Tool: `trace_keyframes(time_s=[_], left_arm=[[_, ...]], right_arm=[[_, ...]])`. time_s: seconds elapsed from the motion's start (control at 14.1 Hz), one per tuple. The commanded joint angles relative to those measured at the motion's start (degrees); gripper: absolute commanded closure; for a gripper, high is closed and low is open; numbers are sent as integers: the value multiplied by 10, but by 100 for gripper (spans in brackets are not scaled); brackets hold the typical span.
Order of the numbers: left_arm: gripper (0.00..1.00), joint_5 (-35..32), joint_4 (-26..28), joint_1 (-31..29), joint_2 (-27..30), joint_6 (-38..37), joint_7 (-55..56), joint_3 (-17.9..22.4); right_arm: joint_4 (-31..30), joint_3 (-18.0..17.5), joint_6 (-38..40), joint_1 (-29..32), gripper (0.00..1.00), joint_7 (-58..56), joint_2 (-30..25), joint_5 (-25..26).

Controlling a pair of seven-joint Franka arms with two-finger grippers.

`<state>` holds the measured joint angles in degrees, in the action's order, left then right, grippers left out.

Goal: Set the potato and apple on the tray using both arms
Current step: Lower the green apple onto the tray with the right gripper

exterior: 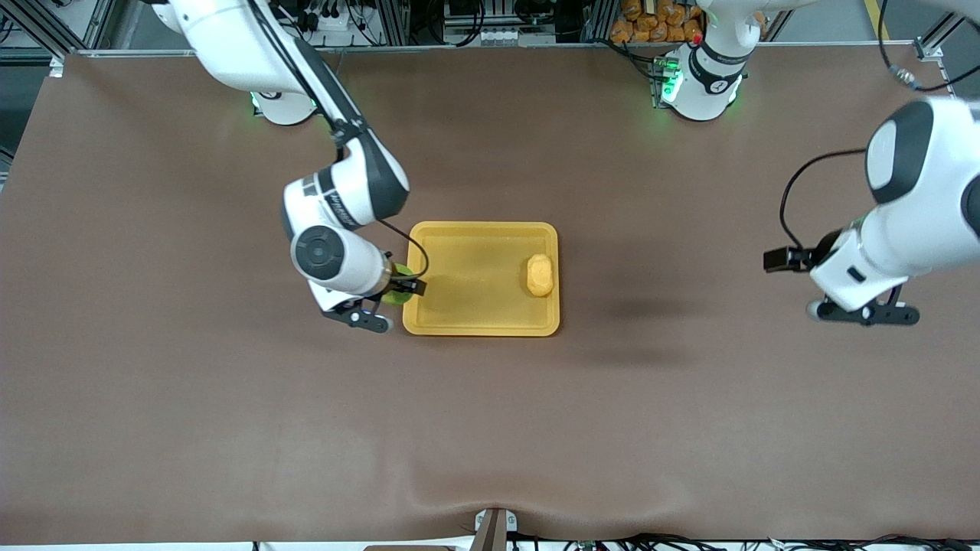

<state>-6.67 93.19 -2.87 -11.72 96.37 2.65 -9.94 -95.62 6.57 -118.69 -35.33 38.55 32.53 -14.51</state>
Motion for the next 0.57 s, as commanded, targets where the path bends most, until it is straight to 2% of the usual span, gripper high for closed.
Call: trace_keyframes(time_s=[0.0, 0.5], left_arm=[[0, 11, -4, -6, 28, 1, -44, -3], [0, 7, -45, -5, 89, -71, -41, -3]], right_arm=[[16, 7, -28, -26, 100, 35, 29, -9], [15, 6, -77, -46, 100, 58, 61, -10]])
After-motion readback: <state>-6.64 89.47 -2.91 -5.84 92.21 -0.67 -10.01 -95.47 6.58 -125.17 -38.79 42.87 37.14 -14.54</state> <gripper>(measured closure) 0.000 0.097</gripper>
